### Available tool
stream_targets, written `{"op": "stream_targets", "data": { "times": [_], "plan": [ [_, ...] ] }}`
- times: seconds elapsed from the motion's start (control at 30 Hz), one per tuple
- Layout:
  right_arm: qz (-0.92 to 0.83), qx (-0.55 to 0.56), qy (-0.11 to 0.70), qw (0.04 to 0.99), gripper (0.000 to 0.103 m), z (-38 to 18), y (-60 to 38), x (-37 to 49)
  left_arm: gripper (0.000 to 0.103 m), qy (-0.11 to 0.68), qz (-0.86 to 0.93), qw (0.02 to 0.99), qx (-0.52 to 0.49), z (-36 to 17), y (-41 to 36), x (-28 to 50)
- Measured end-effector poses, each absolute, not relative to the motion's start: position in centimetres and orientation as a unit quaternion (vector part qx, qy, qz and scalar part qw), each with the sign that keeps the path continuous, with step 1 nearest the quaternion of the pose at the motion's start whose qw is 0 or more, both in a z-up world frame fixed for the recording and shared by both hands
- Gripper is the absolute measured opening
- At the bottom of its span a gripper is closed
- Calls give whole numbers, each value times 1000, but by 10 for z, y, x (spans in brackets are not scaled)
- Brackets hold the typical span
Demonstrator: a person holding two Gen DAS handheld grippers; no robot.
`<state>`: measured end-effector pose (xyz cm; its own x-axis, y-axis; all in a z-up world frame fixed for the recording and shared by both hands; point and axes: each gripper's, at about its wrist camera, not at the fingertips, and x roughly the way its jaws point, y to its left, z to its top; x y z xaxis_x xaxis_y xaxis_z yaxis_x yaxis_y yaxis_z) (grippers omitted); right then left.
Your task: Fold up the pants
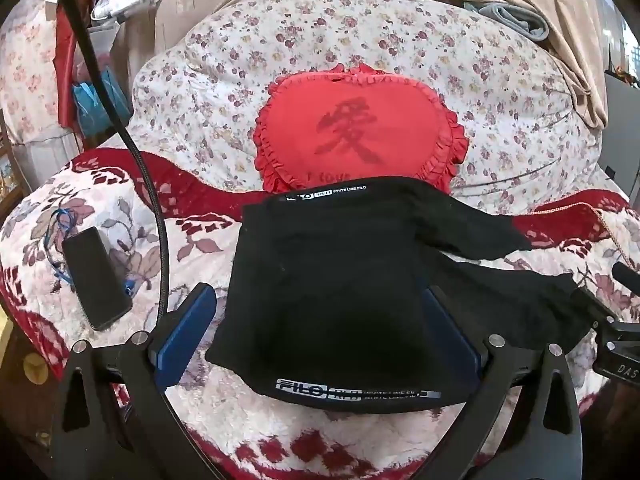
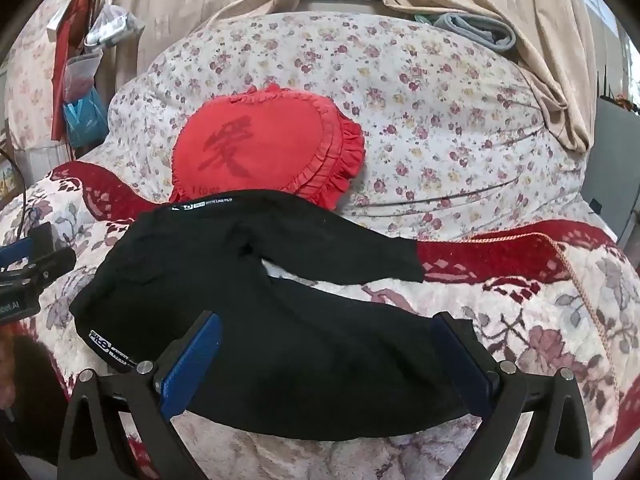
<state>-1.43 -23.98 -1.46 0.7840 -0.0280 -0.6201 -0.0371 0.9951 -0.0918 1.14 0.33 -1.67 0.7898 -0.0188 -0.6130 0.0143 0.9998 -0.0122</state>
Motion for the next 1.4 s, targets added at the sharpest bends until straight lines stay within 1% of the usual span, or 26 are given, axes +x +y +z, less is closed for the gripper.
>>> {"op": "stream_targets", "data": {
  "times": [0.53,0.87,1.1,1.4],
  "plan": [
    [3,-33,344,938,103,-26,-251,-12,102,341,-20,940,-2,-19,4,17],
    [9,-27,355,934,102,-34,-258,-8,102,341,17,940,-11,-23,21,23],
    [7,-26,363,931,100,-39,-262,-4,102,345,38,938,11,-29,30,25],
    [-8,-16,370,929,99,-45,-280,0,102,369,25,929,-7,-40,38,31]
  ]
}}
